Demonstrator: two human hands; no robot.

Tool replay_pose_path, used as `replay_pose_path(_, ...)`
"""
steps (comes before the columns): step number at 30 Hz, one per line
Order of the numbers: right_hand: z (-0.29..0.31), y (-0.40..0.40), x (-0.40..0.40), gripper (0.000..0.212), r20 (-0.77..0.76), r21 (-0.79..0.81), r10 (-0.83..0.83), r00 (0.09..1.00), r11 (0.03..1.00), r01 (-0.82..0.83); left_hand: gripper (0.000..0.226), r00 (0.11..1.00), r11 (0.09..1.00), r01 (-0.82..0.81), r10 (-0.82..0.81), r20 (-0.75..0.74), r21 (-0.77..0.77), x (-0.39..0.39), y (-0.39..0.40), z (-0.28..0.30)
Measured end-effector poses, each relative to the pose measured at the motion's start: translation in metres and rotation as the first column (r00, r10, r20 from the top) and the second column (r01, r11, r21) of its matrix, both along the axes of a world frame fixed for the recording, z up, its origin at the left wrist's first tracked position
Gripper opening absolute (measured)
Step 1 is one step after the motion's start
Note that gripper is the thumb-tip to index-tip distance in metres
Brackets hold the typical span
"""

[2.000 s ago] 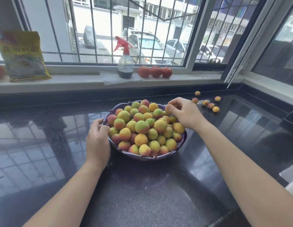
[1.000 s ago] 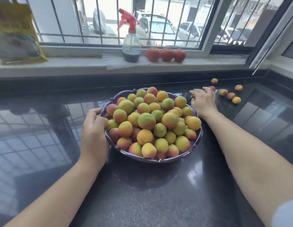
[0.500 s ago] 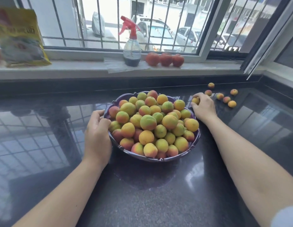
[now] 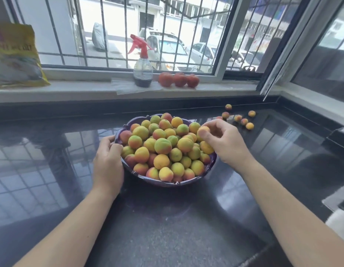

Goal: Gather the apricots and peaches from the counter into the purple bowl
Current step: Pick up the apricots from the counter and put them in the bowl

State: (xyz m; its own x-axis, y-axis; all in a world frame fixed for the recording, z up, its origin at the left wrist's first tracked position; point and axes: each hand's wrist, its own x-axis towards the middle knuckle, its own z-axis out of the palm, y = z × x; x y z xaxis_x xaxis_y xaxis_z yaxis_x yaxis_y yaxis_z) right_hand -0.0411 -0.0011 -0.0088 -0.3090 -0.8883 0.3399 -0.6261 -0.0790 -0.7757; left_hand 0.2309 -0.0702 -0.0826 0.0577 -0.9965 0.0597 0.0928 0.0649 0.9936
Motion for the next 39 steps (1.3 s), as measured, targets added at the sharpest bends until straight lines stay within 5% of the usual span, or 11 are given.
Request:
replay_pose_path(5, -0.006, 0.001, 0.015, 0.030, -0.091, 0.084, -0.090, 0.992, 0.992, 0.098, 0.036, 1.000, 1.000, 0.002, -0.002, -0.013, 0.004, -0.001, 0.002, 0.003)
replay_pose_path(10, 0.000, 0.001, 0.008, 0.025, 0.057, 0.072, -0.059, 0.997, 0.996, 0.055, 0.035, 0.999, 1.000, -0.002, 0.002, -0.033, 0.003, -0.001, 0.001, 0.003)
replay_pose_path(21, -0.001, 0.003, 0.003, 0.015, 0.045, 0.068, -0.015, 0.999, 0.998, 0.012, 0.035, 1.000, 1.000, 0.001, -0.001, -0.014, -0.017, 0.000, 0.001, 0.001)
replay_pose_path(25, -0.016, -0.015, -0.028, 0.022, 0.203, -0.028, -0.179, 0.963, 0.982, 0.188, 0.036, 1.000, 1.000, 0.010, -0.010, -0.016, -0.018, 0.000, 0.001, 0.000)
replay_pose_path(28, -0.052, -0.039, -0.067, 0.020, -0.094, 0.033, -0.356, 0.930, 0.932, 0.361, 0.032, 1.000, 1.000, 0.014, -0.015, -0.021, -0.012, 0.000, 0.002, 0.001)
replay_pose_path(31, -0.083, -0.061, -0.095, 0.036, -0.444, 0.104, -0.302, 0.844, 0.918, 0.383, 0.029, 0.999, 1.000, 0.016, -0.017, -0.041, -0.016, -0.001, 0.002, 0.001)
replay_pose_path(39, -0.078, -0.121, -0.108, 0.054, -0.544, 0.194, -0.208, 0.812, 0.911, 0.364, 0.034, 0.993, 1.000, 0.001, -0.003, -0.122, -0.013, -0.008, -0.001, 0.004)
